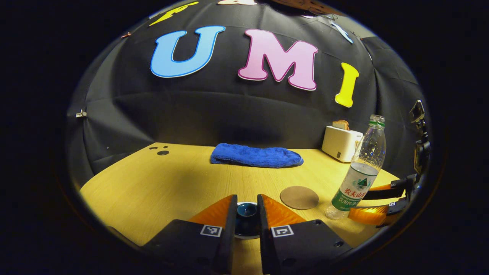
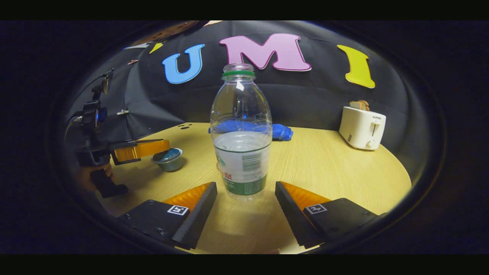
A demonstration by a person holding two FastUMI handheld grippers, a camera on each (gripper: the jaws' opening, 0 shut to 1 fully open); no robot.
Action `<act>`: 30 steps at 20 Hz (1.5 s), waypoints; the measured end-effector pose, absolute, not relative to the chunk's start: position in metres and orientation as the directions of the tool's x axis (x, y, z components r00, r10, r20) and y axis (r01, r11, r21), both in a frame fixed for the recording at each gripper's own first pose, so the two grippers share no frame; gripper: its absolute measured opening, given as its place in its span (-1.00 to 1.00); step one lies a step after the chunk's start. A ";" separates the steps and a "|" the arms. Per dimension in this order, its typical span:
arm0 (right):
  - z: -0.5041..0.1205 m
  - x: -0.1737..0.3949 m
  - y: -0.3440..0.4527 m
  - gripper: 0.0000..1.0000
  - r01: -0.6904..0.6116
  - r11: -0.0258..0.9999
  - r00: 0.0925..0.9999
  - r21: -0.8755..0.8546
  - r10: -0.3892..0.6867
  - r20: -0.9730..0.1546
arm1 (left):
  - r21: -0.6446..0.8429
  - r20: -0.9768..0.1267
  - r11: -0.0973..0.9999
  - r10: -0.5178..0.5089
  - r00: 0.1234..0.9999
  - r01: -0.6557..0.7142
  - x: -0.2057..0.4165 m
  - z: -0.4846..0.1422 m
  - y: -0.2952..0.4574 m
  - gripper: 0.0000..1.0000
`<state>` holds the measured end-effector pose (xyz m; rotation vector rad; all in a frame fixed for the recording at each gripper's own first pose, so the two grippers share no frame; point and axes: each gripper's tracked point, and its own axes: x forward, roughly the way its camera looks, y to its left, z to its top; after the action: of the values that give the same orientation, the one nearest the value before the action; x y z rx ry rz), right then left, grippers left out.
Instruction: Open the teacup lid with one hand, grasp the water bottle and pour water into the teacup with the other hand; after pouring, place the water bottle on the coaster and then close the teacup lid.
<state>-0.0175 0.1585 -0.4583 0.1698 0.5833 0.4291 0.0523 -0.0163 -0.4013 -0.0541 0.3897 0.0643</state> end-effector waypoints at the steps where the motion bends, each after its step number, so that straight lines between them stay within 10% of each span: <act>1: -0.458 -0.017 0.158 0.89 -0.340 0.900 0.751 0.275 0.435 -0.496 | -0.039 -0.380 0.997 0.049 0.924 -0.069 0.053 -0.403 -0.018 -0.36; 7: -0.457 -0.017 0.157 0.89 -0.323 0.904 0.757 0.279 0.424 -0.497 | -0.011 -0.394 0.997 0.066 0.917 -0.077 0.051 -0.409 -0.019 -0.20; 15: -0.436 -0.013 0.151 0.89 -0.322 0.912 0.783 0.254 0.407 -0.470 | -0.004 -0.380 0.996 0.080 0.922 -0.089 0.046 -0.387 -0.018 0.96; 30: -0.227 0.024 0.131 0.93 -0.298 0.932 0.882 0.206 0.352 -0.313 | 0.043 -0.300 0.999 0.041 0.953 -0.030 0.040 -0.181 -0.019 0.92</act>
<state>0.0240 0.1309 -0.2274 0.1539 0.3540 0.3399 0.0404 -0.0192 -0.1812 0.0386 0.3051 0.0359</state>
